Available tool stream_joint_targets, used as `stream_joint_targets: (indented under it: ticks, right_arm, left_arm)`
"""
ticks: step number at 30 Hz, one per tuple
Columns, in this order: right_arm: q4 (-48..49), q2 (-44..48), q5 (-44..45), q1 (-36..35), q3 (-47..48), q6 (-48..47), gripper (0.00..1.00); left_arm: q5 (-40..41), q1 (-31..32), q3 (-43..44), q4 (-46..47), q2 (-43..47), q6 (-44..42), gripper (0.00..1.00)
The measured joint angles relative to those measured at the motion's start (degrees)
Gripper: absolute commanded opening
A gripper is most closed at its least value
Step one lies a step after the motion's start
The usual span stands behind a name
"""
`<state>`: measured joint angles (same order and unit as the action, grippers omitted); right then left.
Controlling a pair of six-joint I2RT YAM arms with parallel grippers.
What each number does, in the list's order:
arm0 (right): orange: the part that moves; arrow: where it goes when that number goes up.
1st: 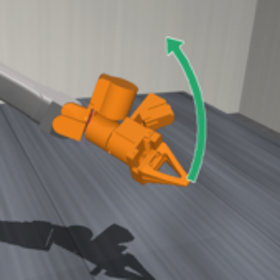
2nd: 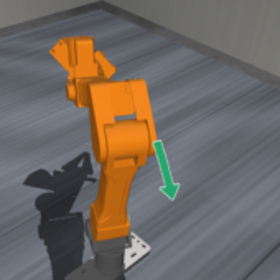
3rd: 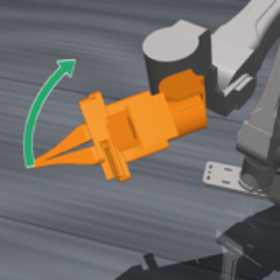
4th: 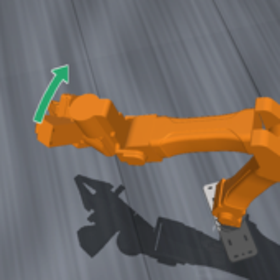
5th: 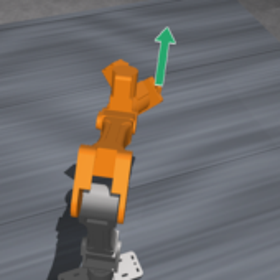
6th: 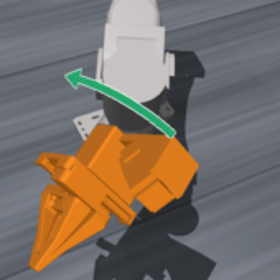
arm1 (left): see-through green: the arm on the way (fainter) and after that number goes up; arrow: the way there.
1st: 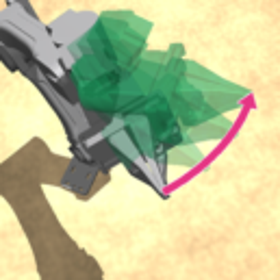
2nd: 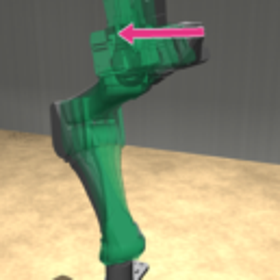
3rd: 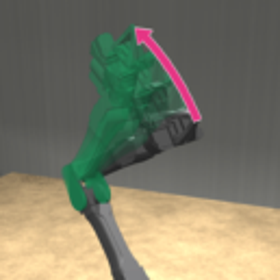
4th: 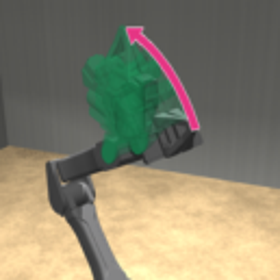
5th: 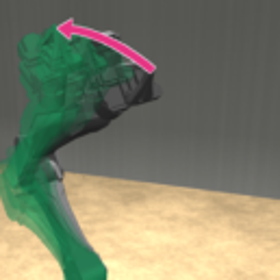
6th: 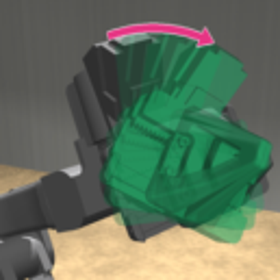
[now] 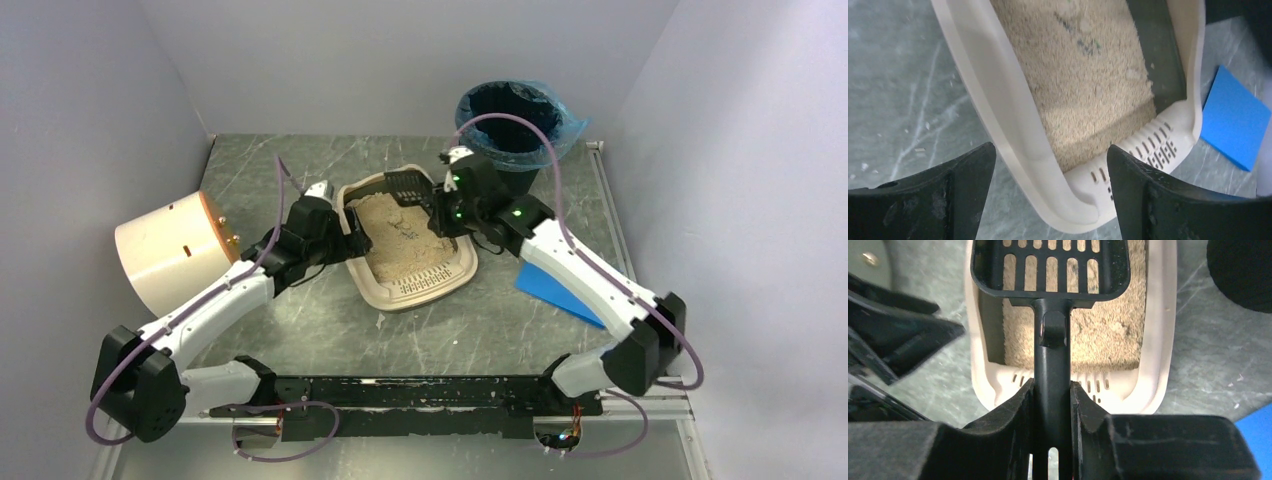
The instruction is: Clean the litter box
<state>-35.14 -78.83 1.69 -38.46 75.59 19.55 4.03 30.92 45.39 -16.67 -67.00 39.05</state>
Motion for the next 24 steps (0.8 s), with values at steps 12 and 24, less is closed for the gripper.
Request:
stream_joint_targets:
  ticks: [12, 24]
  right_arm:
    - [-19.0, -15.2, 13.2, -8.8, 17.0, -4.6, 0.00]
    - [-31.6, -29.0, 17.6, -10.4, 27.5, -6.2, 0.00]
  left_arm:
    - [-1.3, -15.8, 15.5, 0.3, -10.6, -4.7, 0.84]
    - [-7.8, -17.8, 24.9, 2.3, -28.1, -9.3, 0.81]
